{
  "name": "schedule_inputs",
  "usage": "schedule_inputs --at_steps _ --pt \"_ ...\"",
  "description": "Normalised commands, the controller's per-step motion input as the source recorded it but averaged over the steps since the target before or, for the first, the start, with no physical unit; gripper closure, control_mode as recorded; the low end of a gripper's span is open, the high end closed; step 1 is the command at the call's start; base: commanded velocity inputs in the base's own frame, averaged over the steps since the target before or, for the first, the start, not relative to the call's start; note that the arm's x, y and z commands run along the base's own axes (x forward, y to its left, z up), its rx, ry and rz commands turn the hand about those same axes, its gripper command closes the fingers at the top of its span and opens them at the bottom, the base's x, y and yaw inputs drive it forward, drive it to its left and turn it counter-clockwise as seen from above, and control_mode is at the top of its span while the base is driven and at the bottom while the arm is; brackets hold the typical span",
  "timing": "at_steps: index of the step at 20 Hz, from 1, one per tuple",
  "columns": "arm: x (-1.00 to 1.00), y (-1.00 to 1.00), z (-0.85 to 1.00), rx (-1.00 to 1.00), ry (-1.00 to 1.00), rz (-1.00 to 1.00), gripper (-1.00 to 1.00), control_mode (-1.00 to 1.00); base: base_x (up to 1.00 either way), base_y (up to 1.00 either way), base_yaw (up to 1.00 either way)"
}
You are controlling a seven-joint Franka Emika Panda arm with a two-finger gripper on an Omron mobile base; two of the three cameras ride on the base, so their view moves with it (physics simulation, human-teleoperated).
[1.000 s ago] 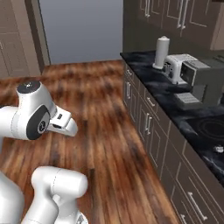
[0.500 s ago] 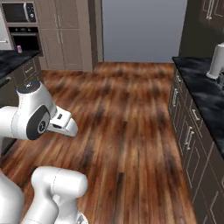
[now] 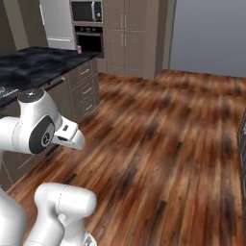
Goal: Four empty soda cans are scattered around the kitchen. Gather all the cans and cluster them next to the stove for recycling.
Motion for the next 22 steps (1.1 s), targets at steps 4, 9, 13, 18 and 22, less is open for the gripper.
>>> schedule_inputs --at_steps 4,9,13,18,22 --pt "0.00 0.00 0.00 0.00 0.00 0.00 -1.00 1.00 0.59 0.09 0.33" --pt "0.00 0.00 0.00 0.00 0.00 0.00 -1.00 1.00 0.92 0.00 0.28" --pt "0.00 0.00 0.00 0.00 0.00 0.00 -1.00 1.00 1.00 -0.09 0.23" --pt "0.00 0.00 0.00 0.00 0.00 0.00 -1.00 1.00 1.00 -0.26 0.17" --pt "0.00 0.00 0.00 0.00 0.00 0.00 -1.00 1.00 1.00 -0.25 0.17"
